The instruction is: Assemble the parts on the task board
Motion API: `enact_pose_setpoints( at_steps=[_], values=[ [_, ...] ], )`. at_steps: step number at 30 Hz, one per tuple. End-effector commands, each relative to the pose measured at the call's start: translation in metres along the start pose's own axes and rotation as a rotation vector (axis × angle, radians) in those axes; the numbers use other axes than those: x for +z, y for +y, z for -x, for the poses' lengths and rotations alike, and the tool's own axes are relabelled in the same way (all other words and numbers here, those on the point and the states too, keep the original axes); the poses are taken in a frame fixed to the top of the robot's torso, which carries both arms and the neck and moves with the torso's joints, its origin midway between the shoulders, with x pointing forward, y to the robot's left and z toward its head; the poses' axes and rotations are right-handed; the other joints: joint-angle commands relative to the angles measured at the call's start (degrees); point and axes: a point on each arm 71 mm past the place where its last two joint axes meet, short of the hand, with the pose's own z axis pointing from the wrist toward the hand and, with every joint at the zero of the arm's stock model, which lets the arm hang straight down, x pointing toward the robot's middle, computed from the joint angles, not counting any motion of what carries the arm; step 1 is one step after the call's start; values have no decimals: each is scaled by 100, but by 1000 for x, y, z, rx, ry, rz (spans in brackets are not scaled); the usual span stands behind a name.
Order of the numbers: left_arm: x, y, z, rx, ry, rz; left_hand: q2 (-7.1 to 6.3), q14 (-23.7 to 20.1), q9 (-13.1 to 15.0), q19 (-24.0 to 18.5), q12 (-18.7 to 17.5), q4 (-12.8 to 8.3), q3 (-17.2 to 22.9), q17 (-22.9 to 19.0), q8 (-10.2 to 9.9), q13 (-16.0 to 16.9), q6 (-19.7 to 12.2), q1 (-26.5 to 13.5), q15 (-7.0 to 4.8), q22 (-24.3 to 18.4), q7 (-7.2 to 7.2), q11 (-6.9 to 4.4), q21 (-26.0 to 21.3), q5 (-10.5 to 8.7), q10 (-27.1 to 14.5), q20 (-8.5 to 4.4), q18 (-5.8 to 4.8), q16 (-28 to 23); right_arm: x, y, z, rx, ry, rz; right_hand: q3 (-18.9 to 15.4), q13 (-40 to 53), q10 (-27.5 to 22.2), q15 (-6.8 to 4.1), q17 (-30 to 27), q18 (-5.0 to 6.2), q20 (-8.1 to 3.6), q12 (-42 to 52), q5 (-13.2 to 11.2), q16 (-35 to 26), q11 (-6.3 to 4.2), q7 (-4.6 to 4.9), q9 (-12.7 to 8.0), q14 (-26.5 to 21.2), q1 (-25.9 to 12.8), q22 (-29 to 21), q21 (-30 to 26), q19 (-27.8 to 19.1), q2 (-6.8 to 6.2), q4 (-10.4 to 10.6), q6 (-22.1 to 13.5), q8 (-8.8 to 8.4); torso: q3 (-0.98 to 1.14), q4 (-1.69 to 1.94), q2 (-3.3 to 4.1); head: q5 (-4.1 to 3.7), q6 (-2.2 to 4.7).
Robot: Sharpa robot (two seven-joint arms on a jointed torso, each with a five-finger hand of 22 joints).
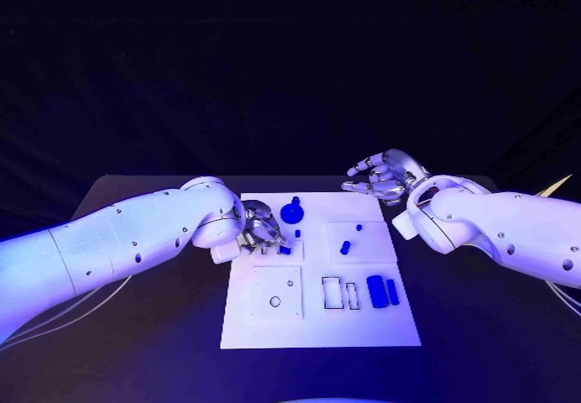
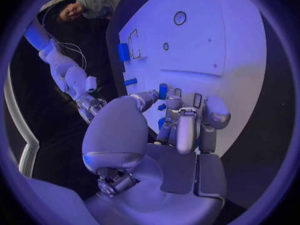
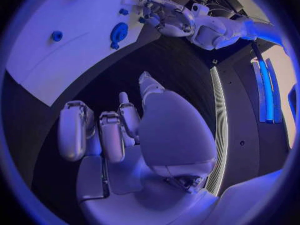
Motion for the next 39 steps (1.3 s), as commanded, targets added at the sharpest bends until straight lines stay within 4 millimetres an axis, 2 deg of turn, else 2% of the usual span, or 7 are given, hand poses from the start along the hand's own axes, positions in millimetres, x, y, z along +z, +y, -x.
enact_pose_setpoints(
  at_steps=[1,5,18,39],
  values=[
    [-2,1,1,19,-16,3,15,343,758,207,96,-375,1214,972,425,125,99,31,-52,101,-112,-160,129,168,400,1,-44,167,0,-1,0,-1,1,0,-222,172,-100,-66,1078,129,-26,-27,68,-80,-10,-8,61,481,-33,608,-38,-20,148,30,-22,158,2,10,-5,10,-1],
    [-4,4,4,47,-40,15,-7,364,791,221,122,-437,1306,1012,433,167,117,-17,-59,119,-119,-167,137,176,445,-5,-47,185,0,-1,1,-1,0,-2,-222,172,-100,-66,1078,129,-26,-27,68,-80,-10,-8,61,481,-33,608,-38,-20,148,30,-22,158,3,16,-3,21,3],
    [-3,4,7,110,-101,34,-27,403,842,296,176,-525,1449,1086,444,252,161,-117,-72,223,-132,-182,180,182,541,-17,-67,218,0,-2,0,2,2,-1,-222,172,-100,-66,1078,129,-26,-27,68,-80,-10,-8,61,481,-33,608,-38,-20,148,30,-22,158,-14,-6,17,45,-15],
    [-2,1,3,139,-80,37,-44,443,881,372,228,-588,1536,1162,451,330,204,-215,-87,327,-149,-198,224,176,631,-29,-87,251,-1,-2,0,2,3,-2,-222,172,-100,-66,1078,129,-26,-27,68,-80,-10,-8,61,481,-33,608,-38,-20,148,30,-22,158,-10,-3,11,43,-63]
  ],
)
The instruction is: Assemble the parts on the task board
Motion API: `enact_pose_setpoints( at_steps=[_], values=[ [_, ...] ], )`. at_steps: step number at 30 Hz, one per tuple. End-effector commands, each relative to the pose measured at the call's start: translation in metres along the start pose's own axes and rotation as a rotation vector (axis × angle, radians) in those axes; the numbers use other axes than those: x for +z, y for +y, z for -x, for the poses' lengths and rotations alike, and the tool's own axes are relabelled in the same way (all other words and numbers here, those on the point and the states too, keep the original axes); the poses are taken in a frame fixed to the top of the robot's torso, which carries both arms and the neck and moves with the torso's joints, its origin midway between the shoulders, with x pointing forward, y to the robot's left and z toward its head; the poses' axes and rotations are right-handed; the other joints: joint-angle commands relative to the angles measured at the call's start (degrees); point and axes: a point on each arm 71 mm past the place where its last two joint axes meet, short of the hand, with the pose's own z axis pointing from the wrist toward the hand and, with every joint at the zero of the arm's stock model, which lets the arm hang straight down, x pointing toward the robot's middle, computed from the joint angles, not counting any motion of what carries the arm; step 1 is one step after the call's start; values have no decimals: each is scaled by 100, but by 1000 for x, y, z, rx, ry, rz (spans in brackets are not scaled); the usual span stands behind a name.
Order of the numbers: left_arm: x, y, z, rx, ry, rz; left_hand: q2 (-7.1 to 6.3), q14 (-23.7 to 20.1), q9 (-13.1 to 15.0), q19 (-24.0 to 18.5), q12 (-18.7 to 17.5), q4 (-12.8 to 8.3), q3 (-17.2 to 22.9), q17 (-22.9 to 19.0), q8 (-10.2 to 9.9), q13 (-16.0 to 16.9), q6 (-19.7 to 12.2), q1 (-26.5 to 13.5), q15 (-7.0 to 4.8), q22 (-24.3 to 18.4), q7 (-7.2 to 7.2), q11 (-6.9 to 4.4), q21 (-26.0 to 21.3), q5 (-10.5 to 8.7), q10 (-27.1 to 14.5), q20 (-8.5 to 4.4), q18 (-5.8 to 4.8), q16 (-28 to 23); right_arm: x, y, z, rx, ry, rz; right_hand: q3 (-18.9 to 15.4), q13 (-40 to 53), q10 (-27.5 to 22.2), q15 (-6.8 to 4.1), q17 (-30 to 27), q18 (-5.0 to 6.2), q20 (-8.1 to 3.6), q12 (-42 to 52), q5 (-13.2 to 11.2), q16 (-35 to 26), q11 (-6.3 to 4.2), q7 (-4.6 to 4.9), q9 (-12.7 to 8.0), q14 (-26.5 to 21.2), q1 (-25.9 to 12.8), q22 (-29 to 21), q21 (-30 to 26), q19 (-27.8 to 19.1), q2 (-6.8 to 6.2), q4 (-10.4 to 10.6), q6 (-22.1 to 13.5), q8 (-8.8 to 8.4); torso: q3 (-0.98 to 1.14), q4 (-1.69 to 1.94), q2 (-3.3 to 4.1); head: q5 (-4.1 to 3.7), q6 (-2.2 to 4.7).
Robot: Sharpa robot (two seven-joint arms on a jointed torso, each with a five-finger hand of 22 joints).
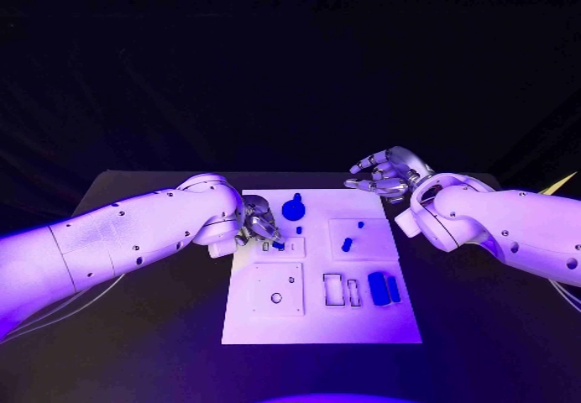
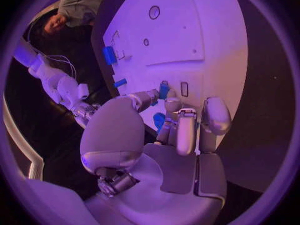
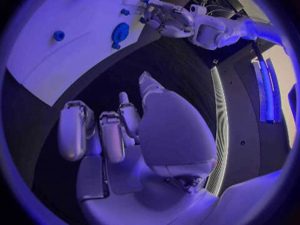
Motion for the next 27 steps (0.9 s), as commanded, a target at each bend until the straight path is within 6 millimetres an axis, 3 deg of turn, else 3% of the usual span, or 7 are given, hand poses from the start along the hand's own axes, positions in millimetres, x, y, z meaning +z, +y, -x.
enact_pose_setpoints(
  at_steps=[1,27],
  values=[
    [0,-1,-1,9,10,0,128,448,820,115,102,-243,956,1174,454,135,218,60,-88,119,-154,-141,97,180,366,-12,-87,124,0,0,-1,0,4,1,-222,172,-100,-66,1078,129,-26,-27,68,-80,-10,-8,61,481,-33,608,-38,-20,148,30,-22,158,2,0,-3,-1,-8],
    [3,-3,-4,64,1,15,112,498,865,244,180,-281,992,1274,472,253,295,-66,-113,299,-187,-170,169,165,497,-35,-121,167,-1,0,-1,0,8,2,-238,157,-107,-69,1076,129,-29,-36,67,-83,-12,-11,66,482,-46,606,-44,-17,151,26,-36,192,4,-5,2,-2,-46]
  ],
)
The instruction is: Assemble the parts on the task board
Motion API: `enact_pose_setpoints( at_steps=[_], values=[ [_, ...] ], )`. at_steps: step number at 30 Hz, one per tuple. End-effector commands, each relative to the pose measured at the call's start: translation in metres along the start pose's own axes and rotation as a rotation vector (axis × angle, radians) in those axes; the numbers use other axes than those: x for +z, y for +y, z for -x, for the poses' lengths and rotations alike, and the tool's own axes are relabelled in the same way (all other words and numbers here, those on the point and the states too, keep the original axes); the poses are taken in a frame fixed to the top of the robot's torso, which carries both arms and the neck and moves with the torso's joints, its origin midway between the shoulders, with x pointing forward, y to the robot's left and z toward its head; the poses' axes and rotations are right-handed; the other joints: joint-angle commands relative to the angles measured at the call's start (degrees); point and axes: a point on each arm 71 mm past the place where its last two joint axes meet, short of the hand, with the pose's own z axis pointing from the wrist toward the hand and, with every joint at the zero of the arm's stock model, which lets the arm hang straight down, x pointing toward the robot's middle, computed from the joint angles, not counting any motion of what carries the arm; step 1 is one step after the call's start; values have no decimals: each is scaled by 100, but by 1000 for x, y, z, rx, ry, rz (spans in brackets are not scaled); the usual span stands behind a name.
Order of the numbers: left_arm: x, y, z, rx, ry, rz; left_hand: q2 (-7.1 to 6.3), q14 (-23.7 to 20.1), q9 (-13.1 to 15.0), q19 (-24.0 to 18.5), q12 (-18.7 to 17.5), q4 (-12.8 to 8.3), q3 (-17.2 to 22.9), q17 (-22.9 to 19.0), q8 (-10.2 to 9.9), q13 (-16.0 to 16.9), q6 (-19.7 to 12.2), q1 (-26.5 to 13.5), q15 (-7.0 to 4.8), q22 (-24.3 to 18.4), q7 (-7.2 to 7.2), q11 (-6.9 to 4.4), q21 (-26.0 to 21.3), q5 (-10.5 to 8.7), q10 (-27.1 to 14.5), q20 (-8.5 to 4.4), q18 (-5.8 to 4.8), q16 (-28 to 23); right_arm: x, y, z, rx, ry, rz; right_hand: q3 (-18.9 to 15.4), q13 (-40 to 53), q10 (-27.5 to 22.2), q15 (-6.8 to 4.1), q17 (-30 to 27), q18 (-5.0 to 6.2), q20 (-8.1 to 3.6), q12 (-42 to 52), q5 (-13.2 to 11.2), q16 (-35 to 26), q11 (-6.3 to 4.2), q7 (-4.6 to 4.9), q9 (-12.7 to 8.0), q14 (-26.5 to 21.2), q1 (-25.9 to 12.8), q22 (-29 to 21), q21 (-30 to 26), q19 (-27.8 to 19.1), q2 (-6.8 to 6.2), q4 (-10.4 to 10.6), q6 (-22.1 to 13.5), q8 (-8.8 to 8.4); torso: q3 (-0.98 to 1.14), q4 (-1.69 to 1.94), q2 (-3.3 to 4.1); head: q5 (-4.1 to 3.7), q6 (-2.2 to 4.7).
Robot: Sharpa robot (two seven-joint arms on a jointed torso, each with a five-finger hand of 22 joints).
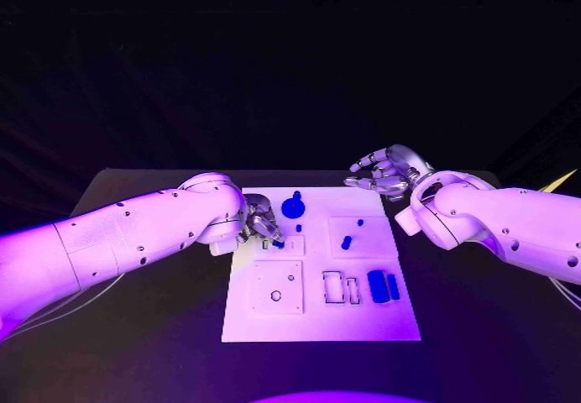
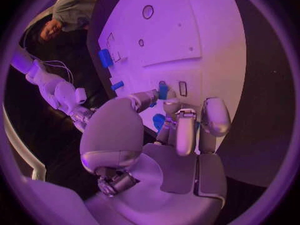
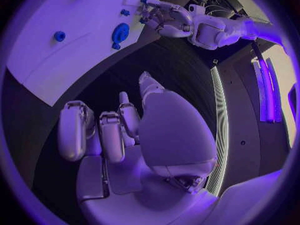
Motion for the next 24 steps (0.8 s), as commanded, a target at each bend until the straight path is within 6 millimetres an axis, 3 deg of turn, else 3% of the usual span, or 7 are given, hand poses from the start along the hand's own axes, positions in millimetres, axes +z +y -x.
enact_pose_setpoints(
  at_steps=[1,24],
  values=[
    [0,1,-2,14,18,5,101,455,853,100,122,-210,915,1289,475,128,303,40,-66,134,-190,-134,100,165,362,-27,-120,123,0,0,-1,0,6,2,-238,157,-98,-69,1076,129,-29,-36,67,-83,-4,-11,64,482,-45,606,-44,-17,151,26,-35,105,-1,-3,1,4,-8],
    [0,1,-4,30,37,9,124,508,894,176,210,-219,920,1403,487,287,460,-113,-116,227,-255,-191,137,174,546,-73,-138,170,-1,0,-1,-2,15,0,-243,156,-96,-71,1075,130,-31,-33,67,-85,-5,-13,66,482,-47,602,-51,-17,153,25,-39,121,2,1,1,-2,-28]
  ],
)
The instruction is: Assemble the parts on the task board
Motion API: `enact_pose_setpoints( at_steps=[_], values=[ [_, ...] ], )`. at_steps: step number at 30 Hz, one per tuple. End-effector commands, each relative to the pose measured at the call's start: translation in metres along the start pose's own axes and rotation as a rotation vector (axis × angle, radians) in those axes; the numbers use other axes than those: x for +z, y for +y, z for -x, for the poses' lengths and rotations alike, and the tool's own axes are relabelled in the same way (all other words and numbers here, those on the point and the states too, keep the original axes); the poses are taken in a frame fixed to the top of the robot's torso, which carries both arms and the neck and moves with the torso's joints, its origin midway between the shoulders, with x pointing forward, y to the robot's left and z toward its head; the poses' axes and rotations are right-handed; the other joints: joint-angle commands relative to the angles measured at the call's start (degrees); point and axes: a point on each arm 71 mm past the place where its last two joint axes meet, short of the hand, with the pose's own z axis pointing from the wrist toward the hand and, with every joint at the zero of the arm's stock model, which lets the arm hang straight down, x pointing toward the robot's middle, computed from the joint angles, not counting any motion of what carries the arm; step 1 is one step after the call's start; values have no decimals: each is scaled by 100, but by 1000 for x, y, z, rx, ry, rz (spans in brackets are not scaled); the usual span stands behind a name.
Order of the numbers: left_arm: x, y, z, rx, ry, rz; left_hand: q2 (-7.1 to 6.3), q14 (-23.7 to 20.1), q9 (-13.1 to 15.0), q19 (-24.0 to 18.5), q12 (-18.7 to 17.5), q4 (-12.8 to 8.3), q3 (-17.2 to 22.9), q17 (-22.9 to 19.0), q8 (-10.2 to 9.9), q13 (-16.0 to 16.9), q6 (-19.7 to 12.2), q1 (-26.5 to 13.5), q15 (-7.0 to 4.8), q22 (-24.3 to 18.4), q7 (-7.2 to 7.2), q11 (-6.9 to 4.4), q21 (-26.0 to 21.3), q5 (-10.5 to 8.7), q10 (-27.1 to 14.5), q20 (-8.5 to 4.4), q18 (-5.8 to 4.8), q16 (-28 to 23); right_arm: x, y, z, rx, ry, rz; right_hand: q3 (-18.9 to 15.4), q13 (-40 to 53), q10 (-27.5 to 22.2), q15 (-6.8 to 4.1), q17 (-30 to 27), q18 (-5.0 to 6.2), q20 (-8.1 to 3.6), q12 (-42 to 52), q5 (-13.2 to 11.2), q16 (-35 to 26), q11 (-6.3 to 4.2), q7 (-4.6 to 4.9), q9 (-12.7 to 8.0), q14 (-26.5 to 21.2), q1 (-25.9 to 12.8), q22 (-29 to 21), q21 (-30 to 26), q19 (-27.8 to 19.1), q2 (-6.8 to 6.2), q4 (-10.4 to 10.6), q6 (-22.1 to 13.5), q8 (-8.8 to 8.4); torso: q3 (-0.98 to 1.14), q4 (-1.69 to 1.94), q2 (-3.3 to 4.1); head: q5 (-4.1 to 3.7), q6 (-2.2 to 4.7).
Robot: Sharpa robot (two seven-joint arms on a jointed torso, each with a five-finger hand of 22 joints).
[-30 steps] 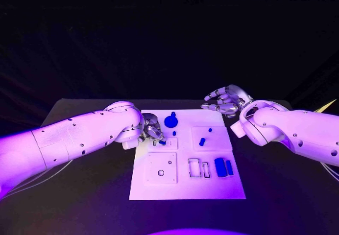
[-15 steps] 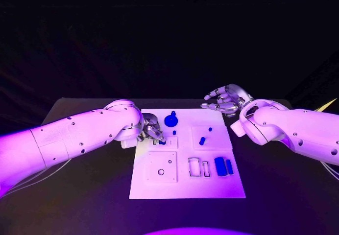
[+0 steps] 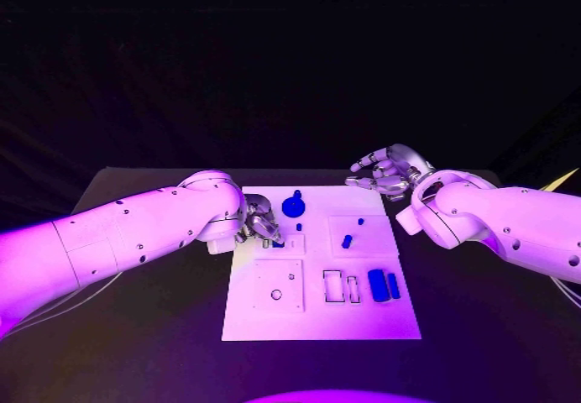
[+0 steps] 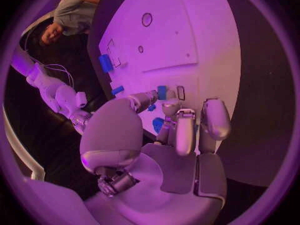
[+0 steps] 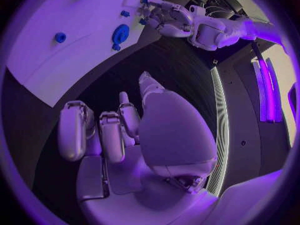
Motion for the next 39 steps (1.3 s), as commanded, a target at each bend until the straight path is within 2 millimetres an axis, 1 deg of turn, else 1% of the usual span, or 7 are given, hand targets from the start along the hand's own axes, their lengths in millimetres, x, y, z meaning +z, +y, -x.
enact_pose_setpoints(
  at_steps=[1,8,13,23,30,31,39],
  values=[
    [1,0,-3,1,4,3,124,570,893,115,129,-215,920,1410,488,133,425,7,-58,106,-215,-124,82,172,425,-33,-139,100,0,0,-1,-1,7,2,-243,156,-95,-71,1075,130,-31,-33,67,-85,-5,-13,66,482,-47,602,-51,-17,153,25,-39,120,4,1,3,-10,-7],
    [2,0,-3,-8,8,3,183,600,919,146,158,-196,923,1483,497,191,490,-74,-80,142,-243,-149,95,153,499,-55,-146,130,0,0,-1,-2,8,1,-243,156,-95,-71,1075,130,-31,-33,67,-85,-5,-13,66,482,-47,602,-51,-17,153,25,-39,120,7,2,-1,-7,-12],
    [2,-1,-3,-18,21,0,239,645,947,191,210,-188,918,1601,505,300,596,-178,-115,195,-288,-189,112,148,616,-87,-157,178,-1,0,-1,-2,7,1,-243,156,-95,-71,1075,130,-31,-33,67,-85,-5,-13,66,482,-47,602,-51,-17,153,25,-39,120,5,-1,-5,-9,-15],
    [4,-1,-4,-37,50,-2,283,645,956,271,266,-206,912,1601,478,437,758,-296,-162,298,-352,-246,145,153,767,-135,-179,178,-1,-1,0,-3,8,-1,-251,145,-101,-72,1069,131,-33,-40,67,-90,-6,-14,68,481,-53,598,-60,-17,157,24,-50,141,5,2,-2,-13,-9],
    [5,-1,-3,-44,48,-1,406,645,953,306,264,-134,901,1601,423,479,867,-455,-189,338,-381,-273,155,119,831,-166,-188,178,-1,-1,0,-3,8,-2,-251,145,-101,-72,1069,131,-33,-40,67,-90,-6,-14,68,481,-53,598,-60,-17,157,24,-50,141,4,1,-1,-11,-4],
    [5,-1,-3,-45,47,-1,452,645,955,310,260,-108,901,1601,409,484,889,-502,-194,340,-386,-278,154,106,840,-172,-189,178,-1,-1,0,-3,9,-2,-251,145,-101,-72,1069,131,-33,-40,67,-90,-6,-14,68,481,-53,598,-60,-17,157,24,-50,141,2,1,0,-13,0],
    [6,-2,-2,-49,44,0,510,645,960,311,252,-87,907,1601,391,484,905,-551,-200,338,-391,-283,151,92,844,-178,-189,178,0,-1,0,-3,9,-3,-251,145,-101,-72,1069,131,-33,-40,67,-90,-6,-14,68,481,-53,598,-60,-17,157,24,-50,141,2,0,0,-13,1]
  ],
)
